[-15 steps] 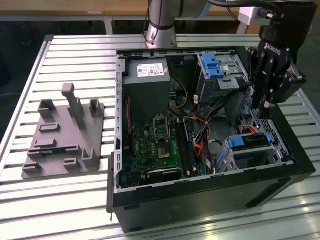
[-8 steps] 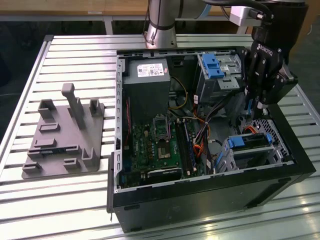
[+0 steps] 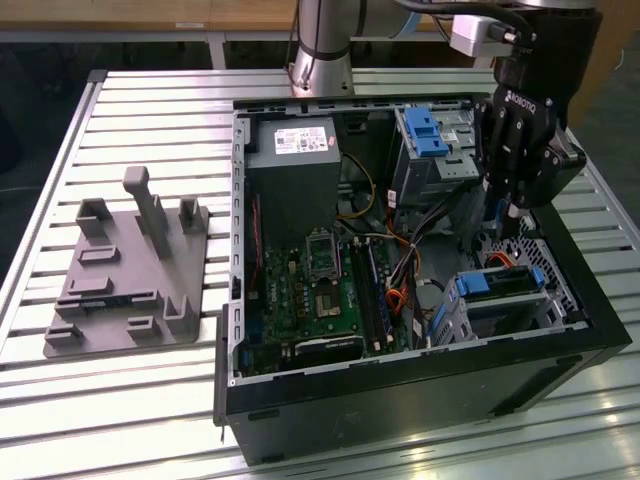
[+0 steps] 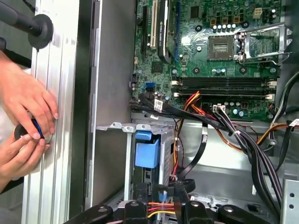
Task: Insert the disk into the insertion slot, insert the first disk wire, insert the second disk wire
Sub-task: 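Insert the second disk wire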
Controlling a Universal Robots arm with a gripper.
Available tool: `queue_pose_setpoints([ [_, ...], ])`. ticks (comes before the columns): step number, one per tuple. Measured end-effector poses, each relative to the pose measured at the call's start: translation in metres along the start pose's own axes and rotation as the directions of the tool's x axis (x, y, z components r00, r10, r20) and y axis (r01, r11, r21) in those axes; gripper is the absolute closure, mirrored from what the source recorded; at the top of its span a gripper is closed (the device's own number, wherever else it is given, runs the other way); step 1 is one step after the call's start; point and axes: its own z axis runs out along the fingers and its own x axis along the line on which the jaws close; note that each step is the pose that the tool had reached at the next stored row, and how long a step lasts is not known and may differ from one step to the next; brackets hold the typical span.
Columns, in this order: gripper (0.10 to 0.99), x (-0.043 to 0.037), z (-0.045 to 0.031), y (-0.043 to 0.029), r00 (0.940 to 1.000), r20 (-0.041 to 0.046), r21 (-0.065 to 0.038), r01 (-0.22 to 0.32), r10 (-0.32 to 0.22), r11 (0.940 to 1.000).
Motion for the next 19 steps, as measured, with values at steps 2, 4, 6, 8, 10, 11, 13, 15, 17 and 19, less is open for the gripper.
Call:
queue_pose_setpoints([
  [2, 0.725, -0.0019, 0.0006, 0.0005, 0.9999, -0.0104, 0.001, 0.006, -0.006, 1.0],
  [4, 0.725, -0.0027, 0.001, 0.0008, 0.9995, -0.0289, 0.002, 0.012, -0.012, 0.9999],
  [6, 0.725, -0.0042, 0.0013, 0.0012, 0.9989, -0.0449, 0.005, 0.015, -0.015, 0.9999],
  [8, 0.725, -0.0081, 0.0015, 0.0023, 0.9986, -0.0499, 0.01, 0.016, -0.015, 0.9998],
  [10, 0.725, -0.012, 0.0015, 0.0035, 0.9985, -0.0527, 0.015, 0.015, -0.015, 0.9998],
  [11, 0.725, -0.0152, 0.0014, 0.0047, 0.9982, -0.0579, 0.02, 0.016, -0.014, 0.9997],
  [13, 0.725, -0.0164, 0.0015, 0.0057, 0.9964, -0.0833, 0.021, 0.019, -0.017, 0.9996],
  [15, 0.725, -0.017, 0.0018, 0.0061, 0.9939, -0.1085, 0.02, 0.023, -0.02, 0.9995],
  [17, 0.725, -0.0173, 0.0017, 0.0061, 0.9935, -0.1117, 0.021, 0.024, -0.021, 0.9995],
  [19, 0.725, -0.0177, 0.0016, 0.0063, 0.9934, -0.1125, 0.021, 0.024, -0.022, 0.9995],
])
